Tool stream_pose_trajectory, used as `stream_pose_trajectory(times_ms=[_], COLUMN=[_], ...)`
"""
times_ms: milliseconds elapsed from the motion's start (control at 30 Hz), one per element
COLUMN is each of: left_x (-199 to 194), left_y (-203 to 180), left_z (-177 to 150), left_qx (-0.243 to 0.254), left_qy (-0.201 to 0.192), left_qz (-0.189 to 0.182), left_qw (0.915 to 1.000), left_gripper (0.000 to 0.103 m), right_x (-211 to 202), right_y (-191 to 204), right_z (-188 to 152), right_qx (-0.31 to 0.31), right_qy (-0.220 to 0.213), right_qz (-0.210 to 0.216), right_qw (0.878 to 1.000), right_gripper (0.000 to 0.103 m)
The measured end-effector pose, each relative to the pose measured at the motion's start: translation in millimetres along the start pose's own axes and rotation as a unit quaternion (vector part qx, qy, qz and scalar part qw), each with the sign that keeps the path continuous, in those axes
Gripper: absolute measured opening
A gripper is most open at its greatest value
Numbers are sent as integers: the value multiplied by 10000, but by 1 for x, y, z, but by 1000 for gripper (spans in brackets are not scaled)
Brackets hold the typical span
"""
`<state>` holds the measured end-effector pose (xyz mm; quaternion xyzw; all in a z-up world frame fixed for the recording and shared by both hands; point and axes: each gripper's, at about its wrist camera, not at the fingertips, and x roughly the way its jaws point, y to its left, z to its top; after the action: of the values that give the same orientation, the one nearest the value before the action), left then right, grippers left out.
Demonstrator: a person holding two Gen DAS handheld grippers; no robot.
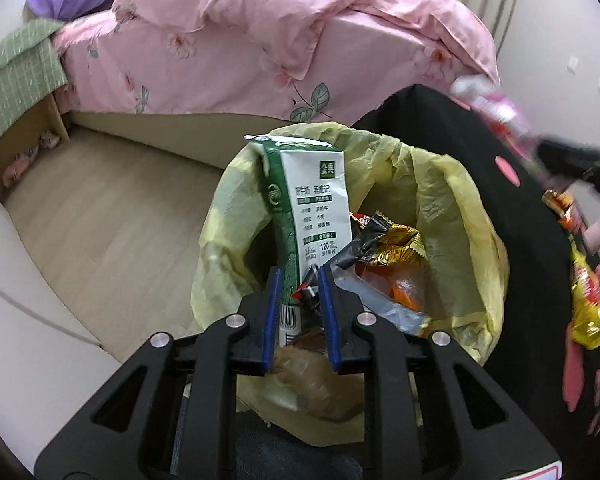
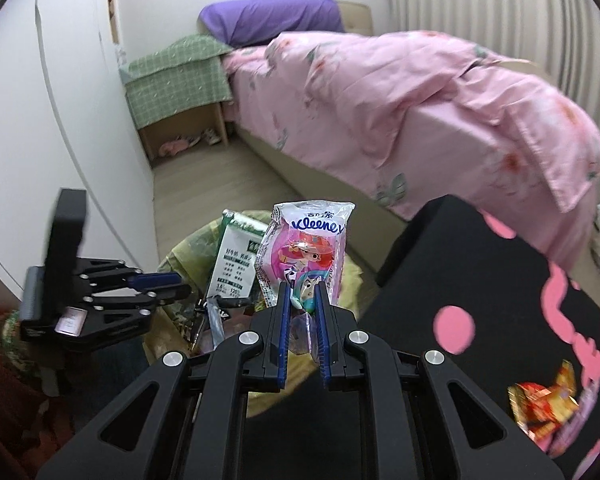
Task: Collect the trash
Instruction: 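Carry the yellow candy bag and Kleenex packet to the trash bag and open both tools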
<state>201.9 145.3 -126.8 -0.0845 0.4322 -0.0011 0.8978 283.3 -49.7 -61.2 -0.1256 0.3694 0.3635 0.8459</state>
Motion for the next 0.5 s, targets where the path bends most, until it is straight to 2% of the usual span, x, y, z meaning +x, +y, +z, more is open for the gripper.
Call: stream_pose_trajectory(times_ms=[67, 133, 167, 200, 267, 367, 500], left_x=[-5, -19, -24, -28, -41, -51, -53], left_y=[8, 17, 22, 25, 29, 31, 27], left_z=[0, 3, 6, 9, 13, 16, 15], left_qx=[-247, -609, -726, -818, -941, -967, -1023], left_qy=[-96, -284, -367, -450, -669, -784, -741], left_qz=[-199, -468, -567, -625, -622, -437, -487], left_qw=[9995, 9966, 9951, 9937, 9914, 9913, 9908], left_gripper=[19, 30, 43, 52, 57, 70, 75], right_x=[13, 29, 34, 38, 40, 33, 2], right_y=[3, 7, 10, 13, 17, 17, 1], right_z=[1, 1, 1, 0, -1, -4, -15], right_qx=[-14, -65, -95, -157, -252, -222, 65], right_qy=[82, 339, 406, 441, 408, 357, 145], right_qz=[97, 234, 249, 253, 219, 188, 17], right_qw=[9999, 9991, 9988, 9986, 9986, 9989, 9999], right_gripper=[13, 15, 22, 34, 37, 40, 41])
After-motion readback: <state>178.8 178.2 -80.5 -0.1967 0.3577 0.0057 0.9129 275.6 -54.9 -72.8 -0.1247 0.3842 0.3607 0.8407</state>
